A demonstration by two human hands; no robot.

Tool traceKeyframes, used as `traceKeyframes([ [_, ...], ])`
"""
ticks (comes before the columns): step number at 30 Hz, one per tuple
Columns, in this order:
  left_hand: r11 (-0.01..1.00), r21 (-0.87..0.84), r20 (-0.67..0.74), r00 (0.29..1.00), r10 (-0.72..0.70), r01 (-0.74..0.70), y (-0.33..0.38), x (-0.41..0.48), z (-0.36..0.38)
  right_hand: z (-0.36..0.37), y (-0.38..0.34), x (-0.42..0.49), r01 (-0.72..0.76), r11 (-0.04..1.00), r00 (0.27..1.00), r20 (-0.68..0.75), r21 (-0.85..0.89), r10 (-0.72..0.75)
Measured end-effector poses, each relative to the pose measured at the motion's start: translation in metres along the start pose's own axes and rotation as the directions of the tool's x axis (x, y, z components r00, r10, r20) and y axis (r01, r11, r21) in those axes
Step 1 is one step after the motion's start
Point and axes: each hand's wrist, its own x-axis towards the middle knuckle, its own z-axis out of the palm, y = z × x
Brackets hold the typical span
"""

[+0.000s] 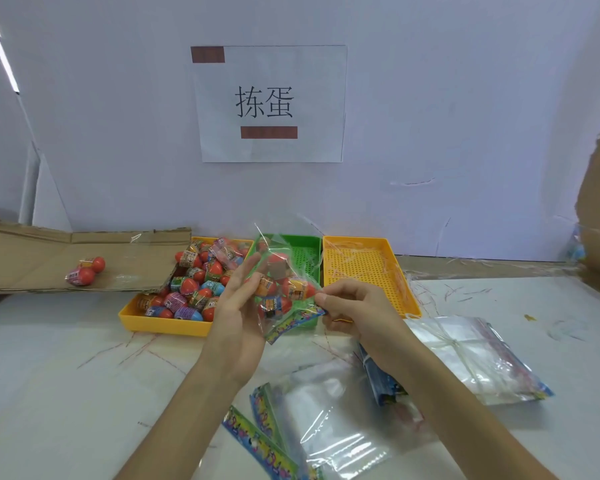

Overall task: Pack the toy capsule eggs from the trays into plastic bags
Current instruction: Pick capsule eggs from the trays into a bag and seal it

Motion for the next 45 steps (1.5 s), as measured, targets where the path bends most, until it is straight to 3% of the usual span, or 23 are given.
traceKeyframes([
  [7, 1.0, -0.006, -0.027, 0.999, 0.03, -0.03, 0.004, 0.001, 0.004, 0.005, -0.003, 0.001, 0.01, 0.999, 1.0, 0.009, 0.038, -0.01],
  [13, 0.998, 0.029, 0.001, 0.999, 0.049, -0.049, 0.002, -0.001, 0.0, 0.006, -0.003, -0.002, 0.094, 0.983, 0.995, 0.053, -0.156, -0.087],
  [16, 0.995, 0.088, 0.031, 0.999, 0.042, -0.045, 0.003, -0.002, 0.0, 0.004, -0.004, -0.001, 0.034, 0.999, 0.997, 0.063, -0.035, -0.032],
  [22, 0.985, 0.165, 0.089, 0.995, 0.037, -0.052, -0.003, -0.005, 0.004, 0.004, 0.001, -0.002, 0.169, 0.969, 0.985, -0.012, -0.182, -0.174],
  [28, 0.998, -0.01, -0.047, 0.997, 0.064, -0.064, 0.007, 0.004, -0.005, 0.0, 0.002, 0.002, 0.178, 0.979, 0.975, -0.117, -0.099, -0.189],
  [31, 0.997, 0.018, -0.079, 0.994, 0.073, -0.072, 0.014, 0.006, -0.01, -0.001, 0.001, 0.002, 0.2, 0.979, 0.972, -0.12, -0.045, -0.204],
  [36, 0.99, 0.135, 0.011, 0.999, 0.048, -0.049, 0.005, -0.003, 0.002, 0.007, 0.005, 0.0, 0.254, 0.956, 0.965, -0.029, -0.151, -0.261],
  [39, 0.986, 0.164, 0.08, 0.996, 0.027, -0.04, -0.001, -0.007, 0.007, 0.008, 0.005, 0.0, 0.283, 0.934, 0.953, -0.043, -0.219, -0.299],
  [45, 0.991, 0.133, 0.087, 0.996, 0.004, -0.016, -0.001, -0.008, 0.009, 0.007, 0.004, 0.0, 0.246, 0.957, 0.96, -0.096, -0.152, -0.262],
])
